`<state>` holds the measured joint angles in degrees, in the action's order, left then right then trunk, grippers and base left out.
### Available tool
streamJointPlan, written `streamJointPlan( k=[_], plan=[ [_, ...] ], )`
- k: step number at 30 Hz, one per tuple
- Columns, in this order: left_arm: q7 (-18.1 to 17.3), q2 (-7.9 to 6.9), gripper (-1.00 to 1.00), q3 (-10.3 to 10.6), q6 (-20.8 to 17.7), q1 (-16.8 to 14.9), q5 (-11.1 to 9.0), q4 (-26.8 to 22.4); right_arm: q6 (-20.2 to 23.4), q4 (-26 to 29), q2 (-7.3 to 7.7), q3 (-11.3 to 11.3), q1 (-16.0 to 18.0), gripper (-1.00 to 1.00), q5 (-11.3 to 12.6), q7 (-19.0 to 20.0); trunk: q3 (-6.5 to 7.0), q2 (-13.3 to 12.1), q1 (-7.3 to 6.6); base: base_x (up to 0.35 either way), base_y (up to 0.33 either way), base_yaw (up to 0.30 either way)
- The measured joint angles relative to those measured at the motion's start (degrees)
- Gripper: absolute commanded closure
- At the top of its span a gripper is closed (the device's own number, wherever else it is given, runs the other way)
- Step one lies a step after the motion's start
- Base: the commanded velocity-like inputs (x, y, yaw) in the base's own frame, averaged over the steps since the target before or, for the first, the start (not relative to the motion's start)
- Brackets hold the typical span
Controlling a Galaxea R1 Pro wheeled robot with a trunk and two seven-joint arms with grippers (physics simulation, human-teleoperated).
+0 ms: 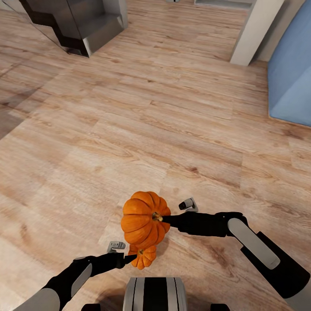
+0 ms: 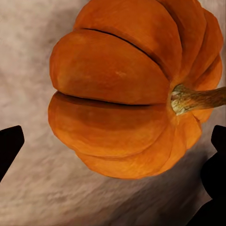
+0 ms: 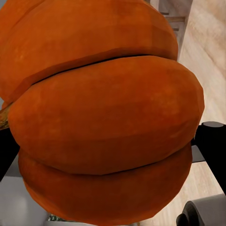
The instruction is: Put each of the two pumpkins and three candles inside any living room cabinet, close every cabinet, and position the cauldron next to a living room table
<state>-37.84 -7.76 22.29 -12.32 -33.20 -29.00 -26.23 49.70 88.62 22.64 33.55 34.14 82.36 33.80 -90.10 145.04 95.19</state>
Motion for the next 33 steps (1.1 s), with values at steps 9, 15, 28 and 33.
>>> streamJointPlan(
  k=[9, 15, 28, 33],
  plan=[
    [-0.13, -0.16, -1.0, -0.1, 0.01, 0.0, -0.02, -0.08, 0.0, 0.01, 0.02, -0.01, 0.0, 1.0, 0.03, -0.04, 0.0, 0.0, 0.0, 0.033, 0.066, 0.0],
    [-0.02, -0.07, -1.0, -0.12, -0.01, 0.0, -0.02, -0.08, 0.01, 0.03, 0.0, 0.01, 0.0, 1.0, 0.02, -0.05, 0.0, 0.0, -0.01, 0.054, 0.127, 0.0],
    [0.18, 0.0, -1.0, -0.11, 0.06, 0.0, -0.17, -0.07, 0.01, 0.05, 0.0, 0.0, 0.0, 1.0, 0.03, -0.05, 0.0, 0.0, 0.0, 0.055, -0.04, 0.0],
    [0.21, 0.07, -1.0, -0.11, 0.13, 0.0, -0.22, -0.07, 0.0, 0.04, 0.0, 0.03, 0.0, 1.0, 0.01, -0.05, 0.0, 0.0, 0.0, 0.004, -0.008, 0.0]
  ],
)
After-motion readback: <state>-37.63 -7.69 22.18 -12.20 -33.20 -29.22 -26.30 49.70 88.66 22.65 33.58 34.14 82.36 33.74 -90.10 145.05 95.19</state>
